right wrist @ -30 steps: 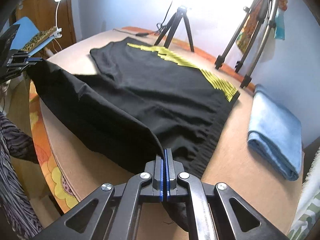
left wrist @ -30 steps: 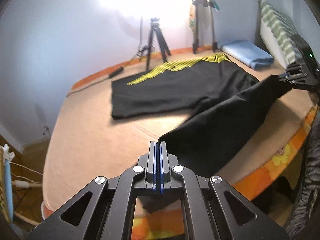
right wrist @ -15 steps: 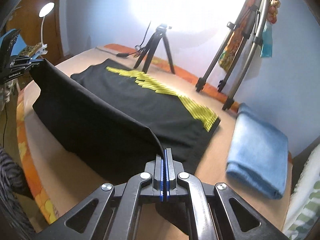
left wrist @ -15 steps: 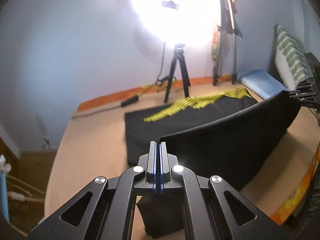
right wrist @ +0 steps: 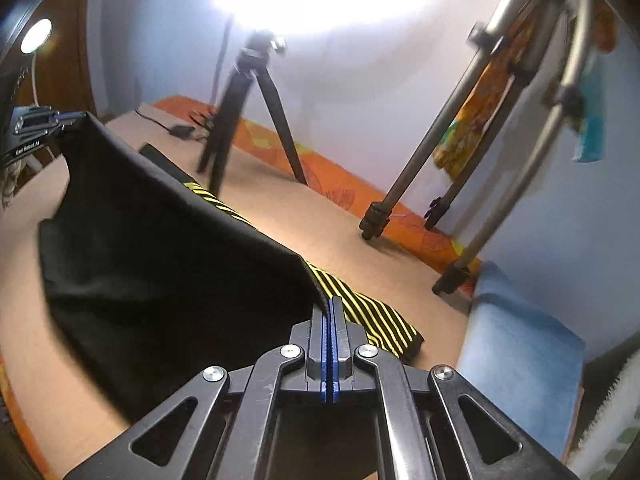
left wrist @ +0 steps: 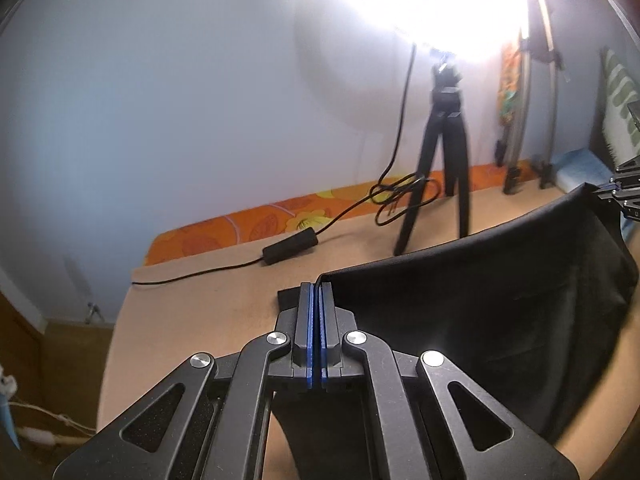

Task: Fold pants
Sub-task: 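Lift both hems with both tools and fold them over toward the waistband, then lower the hems onto the shorts and open both tools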

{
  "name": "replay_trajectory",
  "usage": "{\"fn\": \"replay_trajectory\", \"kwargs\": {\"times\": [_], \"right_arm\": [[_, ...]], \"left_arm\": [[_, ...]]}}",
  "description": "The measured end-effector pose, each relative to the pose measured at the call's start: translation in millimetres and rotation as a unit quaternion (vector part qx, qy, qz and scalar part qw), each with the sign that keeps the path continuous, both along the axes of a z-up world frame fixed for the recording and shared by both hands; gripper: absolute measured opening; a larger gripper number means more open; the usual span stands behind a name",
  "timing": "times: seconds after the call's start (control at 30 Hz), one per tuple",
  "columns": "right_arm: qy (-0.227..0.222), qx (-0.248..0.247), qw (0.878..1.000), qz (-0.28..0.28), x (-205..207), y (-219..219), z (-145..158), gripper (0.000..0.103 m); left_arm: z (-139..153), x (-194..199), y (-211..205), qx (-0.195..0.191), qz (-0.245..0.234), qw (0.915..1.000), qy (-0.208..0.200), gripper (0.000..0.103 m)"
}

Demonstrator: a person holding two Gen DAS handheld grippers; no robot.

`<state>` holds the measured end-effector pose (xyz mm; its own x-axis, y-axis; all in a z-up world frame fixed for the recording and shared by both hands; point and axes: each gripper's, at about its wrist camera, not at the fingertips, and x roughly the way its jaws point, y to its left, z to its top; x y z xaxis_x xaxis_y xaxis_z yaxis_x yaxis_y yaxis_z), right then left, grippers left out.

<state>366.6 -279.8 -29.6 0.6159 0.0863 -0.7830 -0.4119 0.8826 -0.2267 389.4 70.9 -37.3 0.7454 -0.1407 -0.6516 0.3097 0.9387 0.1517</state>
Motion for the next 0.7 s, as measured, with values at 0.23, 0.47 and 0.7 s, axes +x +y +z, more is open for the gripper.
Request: {"fn": "replay_trajectory", "kwargs": {"times": [0.23,0.47,0.7], "right_arm": [[0.028,-0.005,1.0,-0.011,45.8,-8.8,-35.4,0.0],[0.047,-0.018,0.999,-0.013,67.5,-11.6,-56.7,0.002],[0.012,0.076,0.993,-0.09,51.3,-64.5,-24.0,0.049]], "left_arm": [[-30.4,47.0,-12.4,0.025,0.007,0.9995,0.02,0.001],[-54.0,67.9,-19.9,0.05,0.024,0.9981,0.028,0.001],[-43.5,69.3,-1.2,0.034,0.069,0.9967,0.028,0.03]]}}
